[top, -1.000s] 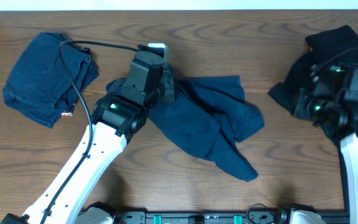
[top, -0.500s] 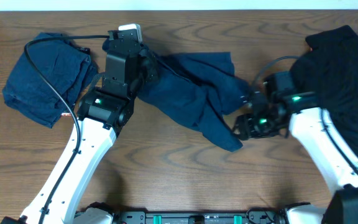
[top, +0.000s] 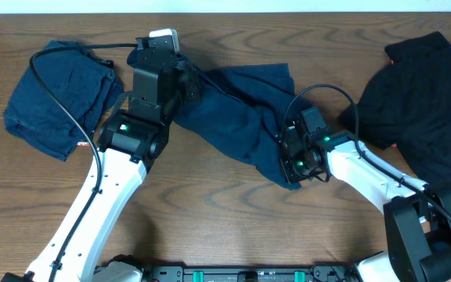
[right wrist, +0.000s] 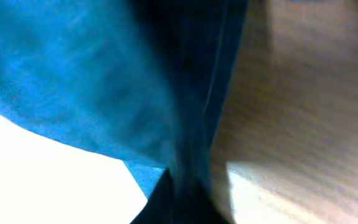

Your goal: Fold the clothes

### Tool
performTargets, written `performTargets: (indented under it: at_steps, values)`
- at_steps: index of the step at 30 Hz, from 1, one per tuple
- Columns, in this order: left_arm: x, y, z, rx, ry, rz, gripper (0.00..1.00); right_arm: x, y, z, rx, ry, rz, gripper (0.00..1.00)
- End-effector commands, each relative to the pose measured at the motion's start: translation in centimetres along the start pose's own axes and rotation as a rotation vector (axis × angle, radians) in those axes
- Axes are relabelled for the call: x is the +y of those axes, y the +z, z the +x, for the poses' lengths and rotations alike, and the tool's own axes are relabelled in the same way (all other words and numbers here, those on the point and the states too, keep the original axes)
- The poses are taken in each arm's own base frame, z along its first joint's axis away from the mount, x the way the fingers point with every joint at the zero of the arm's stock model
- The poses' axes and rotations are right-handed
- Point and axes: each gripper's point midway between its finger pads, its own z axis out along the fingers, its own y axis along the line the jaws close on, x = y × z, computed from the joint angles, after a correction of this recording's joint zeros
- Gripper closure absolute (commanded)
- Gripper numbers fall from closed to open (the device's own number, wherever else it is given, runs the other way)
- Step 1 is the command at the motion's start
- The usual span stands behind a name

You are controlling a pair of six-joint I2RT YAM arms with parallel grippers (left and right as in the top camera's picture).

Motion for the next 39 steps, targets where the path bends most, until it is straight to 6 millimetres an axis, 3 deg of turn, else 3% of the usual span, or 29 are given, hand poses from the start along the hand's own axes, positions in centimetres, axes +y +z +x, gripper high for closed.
performTargets:
  at_steps: [1,4,8,10,12,13,14,15,17,19,22,25,28,33,39]
  values:
    - [0.8,-0.4,-1.2,-0.039,0.016,-0.046,0.94,-0.5,-2.5,-1.6,-0.047,0.023,0.024,0.99]
    - [2.3,0.6,-0.9,-0.041,0.033,-0.130,0.95,-2.4,-8.0,-4.7,-0.154,0.082,0.084,0.99]
    - [4.2,3.5,-0.3,-0.025,0.021,-0.184,0.94,-7.5,-16.0,-8.2,-0.329,0.192,0.223,0.99]
    - [5.2,5.5,-0.4,-0.038,0.006,-0.203,0.94,-9.2,-18.4,-9.1,-0.377,0.222,0.246,0.99]
    - [6.2,7.3,-0.4,-0.050,-0.006,-0.217,0.93,-10.6,-19.4,-9.3,-0.402,0.259,0.259,0.99]
    - [6.8,8.1,-0.1,-0.048,-0.010,-0.226,0.84,-11.0,-19.6,-9.2,-0.404,0.270,0.262,0.99]
    - [7.4,8.9,0.4,-0.035,-0.013,-0.240,0.66,-11.4,-19.5,-9.0,-0.397,0.282,0.265,0.99]
    - [8.1,9.5,1.1,-0.014,-0.014,-0.256,0.53,-11.5,-19.3,-8.7,-0.383,0.288,0.265,0.99]
    - [9.4,10.1,2.8,0.051,-0.011,-0.290,0.37,-11.6,-18.8,-8.2,-0.351,0.288,0.265,0.99]
    - [9.9,10.0,4.9,0.141,-0.011,-0.288,0.28,-11.7,-18.4,-7.9,-0.329,0.290,0.270,0.99]
    - [8.9,8.8,8.0,0.298,-0.025,-0.210,0.27,-11.7,-18.4,-7.9,-0.327,0.291,0.269,0.99]
    - [6.5,6.8,11.6,0.486,-0.066,-0.077,0.27,-11.7,-18.4,-7.8,-0.325,0.291,0.268,0.99]
    - [6.5,5.3,14.5,0.615,-0.079,-0.078,0.25,-11.7,-18.3,-7.7,-0.319,0.292,0.268,0.99]
    - [6.7,5.4,15.1,0.617,-0.080,-0.078,0.14,-11.7,-18.3,-7.7,-0.318,0.289,0.269,0.99]
    - [6.5,6.5,15.1,0.584,-0.076,-0.062,0.13,-11.7,-18.3,-7.6,-0.316,0.289,0.268,0.99]
